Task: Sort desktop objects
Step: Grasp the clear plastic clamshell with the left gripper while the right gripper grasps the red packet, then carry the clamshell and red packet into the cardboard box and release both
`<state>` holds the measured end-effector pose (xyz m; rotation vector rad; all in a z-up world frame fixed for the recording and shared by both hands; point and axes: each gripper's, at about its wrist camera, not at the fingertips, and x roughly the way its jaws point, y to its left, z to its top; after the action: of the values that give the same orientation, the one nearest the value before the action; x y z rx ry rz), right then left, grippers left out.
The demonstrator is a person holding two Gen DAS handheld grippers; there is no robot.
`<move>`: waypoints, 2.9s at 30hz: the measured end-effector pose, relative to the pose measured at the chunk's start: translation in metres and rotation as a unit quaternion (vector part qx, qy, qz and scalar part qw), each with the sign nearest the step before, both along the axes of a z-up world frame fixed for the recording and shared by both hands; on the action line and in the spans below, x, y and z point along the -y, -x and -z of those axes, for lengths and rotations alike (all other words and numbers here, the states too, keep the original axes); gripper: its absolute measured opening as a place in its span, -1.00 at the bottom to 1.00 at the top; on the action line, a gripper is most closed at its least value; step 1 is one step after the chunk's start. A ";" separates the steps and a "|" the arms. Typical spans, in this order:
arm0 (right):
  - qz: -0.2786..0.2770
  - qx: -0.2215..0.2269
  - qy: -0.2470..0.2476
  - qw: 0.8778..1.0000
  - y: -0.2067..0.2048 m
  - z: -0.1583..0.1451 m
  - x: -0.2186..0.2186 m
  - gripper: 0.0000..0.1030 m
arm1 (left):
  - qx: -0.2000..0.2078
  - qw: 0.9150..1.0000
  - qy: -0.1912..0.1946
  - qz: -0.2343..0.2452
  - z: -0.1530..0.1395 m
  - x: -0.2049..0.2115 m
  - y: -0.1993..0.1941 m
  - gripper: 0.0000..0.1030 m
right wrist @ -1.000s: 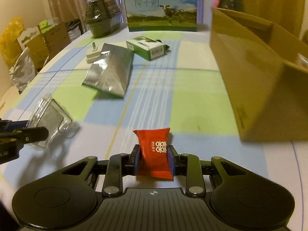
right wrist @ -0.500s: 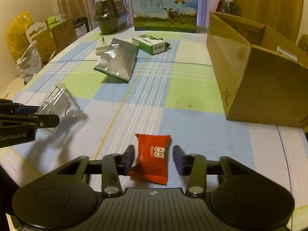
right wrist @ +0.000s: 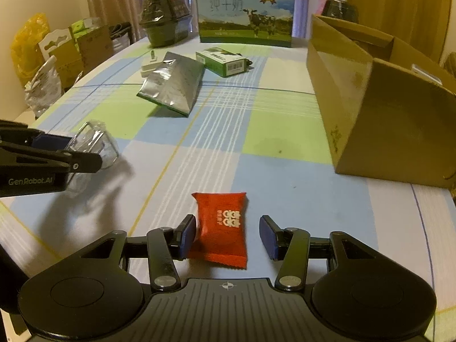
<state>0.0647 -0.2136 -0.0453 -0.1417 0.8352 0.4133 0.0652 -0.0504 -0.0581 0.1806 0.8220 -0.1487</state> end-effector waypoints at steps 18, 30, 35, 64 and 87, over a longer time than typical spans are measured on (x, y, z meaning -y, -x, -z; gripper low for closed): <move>-0.016 0.018 0.008 1.000 -0.005 0.008 -0.010 -0.09 | -0.003 1.000 -0.021 0.014 0.005 0.002 0.000 -0.37; -0.017 0.016 0.008 1.000 -0.004 0.006 -0.012 -0.49 | -0.002 1.000 -0.003 0.008 -0.008 -0.001 0.007 -0.54; -0.005 0.022 0.004 1.000 -0.001 0.000 -0.006 -0.51 | 0.001 1.000 0.011 0.003 -0.015 0.000 0.016 -0.54; 0.070 0.060 -0.015 0.996 0.009 -0.053 0.047 -0.52 | 0.019 0.998 0.057 0.028 -0.047 0.038 0.029 -0.54; 0.120 0.124 -0.020 0.985 -0.024 -0.114 0.115 -0.52 | 0.063 0.989 0.086 0.107 -0.094 0.118 -0.010 -0.54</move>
<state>0.0888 -0.3283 0.0692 -0.0528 0.5888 0.1801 0.0754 -0.1681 0.0357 0.1130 0.6586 -0.4050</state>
